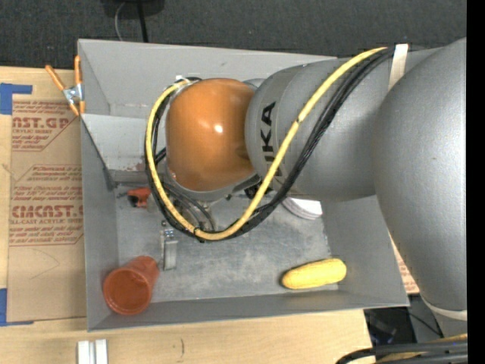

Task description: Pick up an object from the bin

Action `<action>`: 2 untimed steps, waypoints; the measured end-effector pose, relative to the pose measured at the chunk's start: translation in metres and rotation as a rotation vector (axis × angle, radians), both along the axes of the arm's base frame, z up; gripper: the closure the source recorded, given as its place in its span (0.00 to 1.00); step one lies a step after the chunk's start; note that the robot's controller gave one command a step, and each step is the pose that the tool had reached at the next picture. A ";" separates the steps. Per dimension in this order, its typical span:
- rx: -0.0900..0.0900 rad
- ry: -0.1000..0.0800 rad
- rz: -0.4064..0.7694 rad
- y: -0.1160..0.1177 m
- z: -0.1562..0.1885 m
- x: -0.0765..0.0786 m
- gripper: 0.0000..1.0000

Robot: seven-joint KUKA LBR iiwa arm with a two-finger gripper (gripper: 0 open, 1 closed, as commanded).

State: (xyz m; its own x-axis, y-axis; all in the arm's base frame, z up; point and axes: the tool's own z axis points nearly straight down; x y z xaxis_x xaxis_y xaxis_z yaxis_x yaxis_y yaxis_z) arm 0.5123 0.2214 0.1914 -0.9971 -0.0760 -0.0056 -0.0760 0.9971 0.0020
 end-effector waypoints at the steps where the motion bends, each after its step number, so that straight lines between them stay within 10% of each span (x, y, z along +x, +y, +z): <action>1: -0.001 0.000 0.236 -0.004 -0.057 -0.006 0.00; 2: -0.002 -0.003 0.449 0.007 -0.102 0.007 0.00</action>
Offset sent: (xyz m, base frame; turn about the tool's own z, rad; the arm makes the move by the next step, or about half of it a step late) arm 0.0103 0.0110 -0.1100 -0.4571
